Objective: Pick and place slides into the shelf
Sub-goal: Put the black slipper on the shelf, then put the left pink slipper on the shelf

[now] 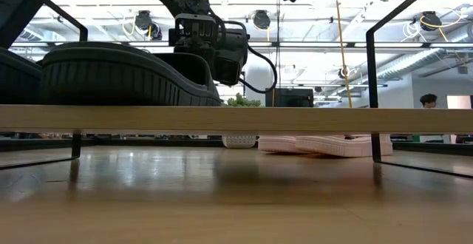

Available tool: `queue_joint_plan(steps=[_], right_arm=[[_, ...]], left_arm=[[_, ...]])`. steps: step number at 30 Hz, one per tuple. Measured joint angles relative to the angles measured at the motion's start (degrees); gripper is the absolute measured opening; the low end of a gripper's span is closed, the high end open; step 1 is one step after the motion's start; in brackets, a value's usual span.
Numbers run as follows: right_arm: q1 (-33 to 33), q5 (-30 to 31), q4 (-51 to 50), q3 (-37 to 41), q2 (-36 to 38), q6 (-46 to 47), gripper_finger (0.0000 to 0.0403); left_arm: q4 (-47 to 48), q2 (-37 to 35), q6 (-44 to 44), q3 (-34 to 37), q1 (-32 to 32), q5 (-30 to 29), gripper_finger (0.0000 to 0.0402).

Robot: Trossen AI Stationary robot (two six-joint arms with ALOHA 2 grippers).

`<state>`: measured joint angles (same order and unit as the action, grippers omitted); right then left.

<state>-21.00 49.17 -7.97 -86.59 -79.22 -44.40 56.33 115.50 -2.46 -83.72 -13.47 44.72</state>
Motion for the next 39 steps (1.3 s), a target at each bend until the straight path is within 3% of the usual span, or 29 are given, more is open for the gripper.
queue_joint_plan(steps=[26, 39], right_arm=[[0.1, 0.0, 0.0, 0.0, 0.0, 0.0, 0.0223], [0.1, 0.0, 0.0, 0.0, 0.0, 0.2, 0.0223]], left_arm=[[0.0, 0.0, 4.6, 0.0, 0.1, -3.7, 0.0279], [-4.5, 0.0, 7.9, 0.0, 0.3, -3.8, 0.0285]])
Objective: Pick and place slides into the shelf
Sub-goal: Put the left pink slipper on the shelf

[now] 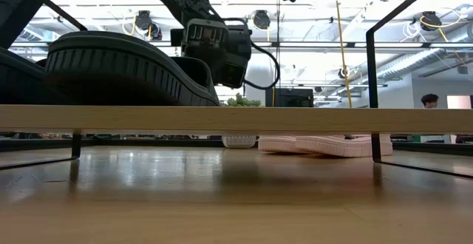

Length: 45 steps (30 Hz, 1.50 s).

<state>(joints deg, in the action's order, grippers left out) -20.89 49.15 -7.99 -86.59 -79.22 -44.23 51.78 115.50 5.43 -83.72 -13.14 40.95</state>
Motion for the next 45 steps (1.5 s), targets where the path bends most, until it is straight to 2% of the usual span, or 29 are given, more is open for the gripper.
queue_joint_plan(steps=[12, 19, 28, 33, 38, 43, 45], right_arm=[[0.0, 0.0, -0.1, 0.0, 0.0, 0.0, 0.0223], [0.0, 0.1, -0.4, 0.0, 0.0, 0.0, 0.0223], [0.0, 0.3, -2.4, 0.0, 0.2, -0.1, 0.0223], [0.0, 0.5, -14.9, 0.0, 1.0, 0.8, 0.0223], [0.0, 0.2, -25.0, 0.0, 1.6, 10.1, 0.0223], [0.0, -0.3, -29.9, 0.0, 1.6, 16.0, 0.0223], [0.0, -3.4, -32.8, 0.0, 1.6, 20.5, 0.0223]], left_arm=[[0.0, 0.0, 2.6, 0.0, -2.4, 1.7, 0.0285], [0.1, -2.5, 2.3, -1.2, -5.9, 2.6, 0.0285], [1.7, -8.8, 0.5, -9.6, -12.7, -4.9, 0.0285], [4.5, -14.7, -2.2, -13.3, -17.0, -12.3, 0.0285], [5.1, -22.3, -2.3, -13.8, -22.4, -19.5, 0.0285], [5.4, -28.6, -1.7, -13.8, -28.4, -20.5, 0.0285], [5.7, -30.5, -1.2, -13.8, -30.6, -20.6, 0.0285]])
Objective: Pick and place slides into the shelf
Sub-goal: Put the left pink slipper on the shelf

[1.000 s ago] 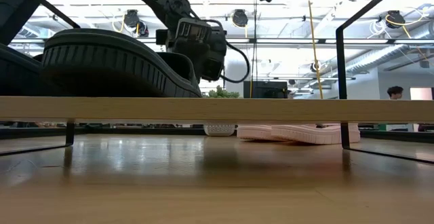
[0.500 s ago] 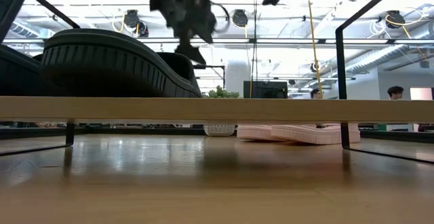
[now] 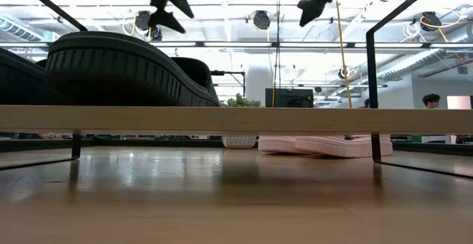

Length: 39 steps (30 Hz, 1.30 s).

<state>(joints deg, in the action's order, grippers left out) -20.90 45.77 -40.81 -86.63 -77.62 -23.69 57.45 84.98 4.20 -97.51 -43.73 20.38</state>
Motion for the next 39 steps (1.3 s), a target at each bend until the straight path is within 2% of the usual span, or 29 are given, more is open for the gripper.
queue_joint_plan(steps=[4, 8, 12, 18, 24, 27, 30, 34, 39], right_arm=[[-2.1, -8.9, -1.7, 1.4, 0.0, 10.4, 0.0223], [-7.1, -19.3, -1.9, 4.8, 0.0, 17.4, 0.0223], [-13.1, -31.3, -0.4, 9.4, -0.1, 19.2, 0.0223], [-23.6, -54.4, 0.5, 13.1, -0.1, 20.1, 0.0223], [-31.7, -74.6, 0.6, 17.8, -0.1, 23.0, 0.0223], [-32.7, -78.5, 0.5, 20.9, -0.1, 22.6, 0.0223], [-32.7, -79.4, 1.3, 24.5, -0.1, 22.4, 0.0223], [-32.8, -83.0, 3.7, 28.6, -0.9, 25.7, 0.0223], [-32.7, -83.2, 7.0, 31.4, -2.5, 27.0, 0.0223]], left_arm=[[0.3, -2.3, 0.0, 0.0, -3.0, -0.1, 0.0285], [0.2, -3.0, -0.8, 0.0, -5.2, -0.1, 0.0285], [0.2, -2.8, -1.3, 0.0, -6.9, -0.1, 0.0285], [-0.2, -2.7, -2.0, 0.0, -8.1, 0.0, 0.0285], [-0.6, -2.7, -2.3, 0.0, -8.5, 0.0, 0.0285], [-0.6, -2.7, -3.0, 0.0, -8.5, 0.0, 0.0285], [-0.6, -2.7, -3.3, 0.0, -8.5, 0.0, 0.0285], [-0.6, -2.7, -3.4, 0.0, -8.5, 0.0, 0.0285], [-0.7, -2.7, -3.5, 0.1, -8.5, 0.0, 0.0285]])
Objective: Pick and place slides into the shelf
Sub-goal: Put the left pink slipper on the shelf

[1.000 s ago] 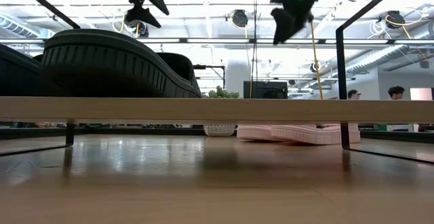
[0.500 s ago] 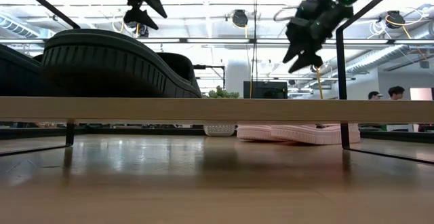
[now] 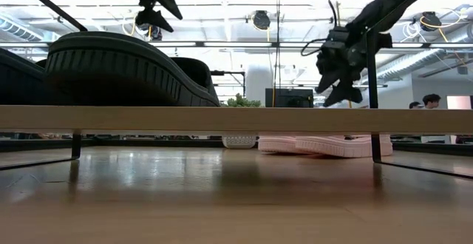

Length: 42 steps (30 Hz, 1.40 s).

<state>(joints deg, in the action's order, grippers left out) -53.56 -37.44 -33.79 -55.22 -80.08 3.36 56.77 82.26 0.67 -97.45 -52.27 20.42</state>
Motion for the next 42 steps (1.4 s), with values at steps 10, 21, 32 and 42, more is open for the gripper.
queue_joint_plan(steps=[10, 21, 32, 42], right_arm=[[0.5, 1.6, 0.6, 0.8, -6.2, 0.6, 0.0223], [2.7, 1.4, 0.7, 0.8, -8.0, -0.2, 0.0223], [2.6, 4.6, 0.8, 0.8, -8.0, -1.7, 0.0223], [3.1, 3.1, 4.0, 0.8, -13.9, -1.4, 0.0223]], left_arm=[[0.0, 0.0, 0.9, 0.0, 0.0, 0.0, 0.0285], [0.0, 0.0, 0.9, 0.0, 0.0, 0.0, 0.0285], [0.0, 0.0, 0.9, 0.0, 0.0, 0.0, 0.0285], [0.1, 0.0, 1.0, 0.0, 0.0, 0.0, 0.0285]])
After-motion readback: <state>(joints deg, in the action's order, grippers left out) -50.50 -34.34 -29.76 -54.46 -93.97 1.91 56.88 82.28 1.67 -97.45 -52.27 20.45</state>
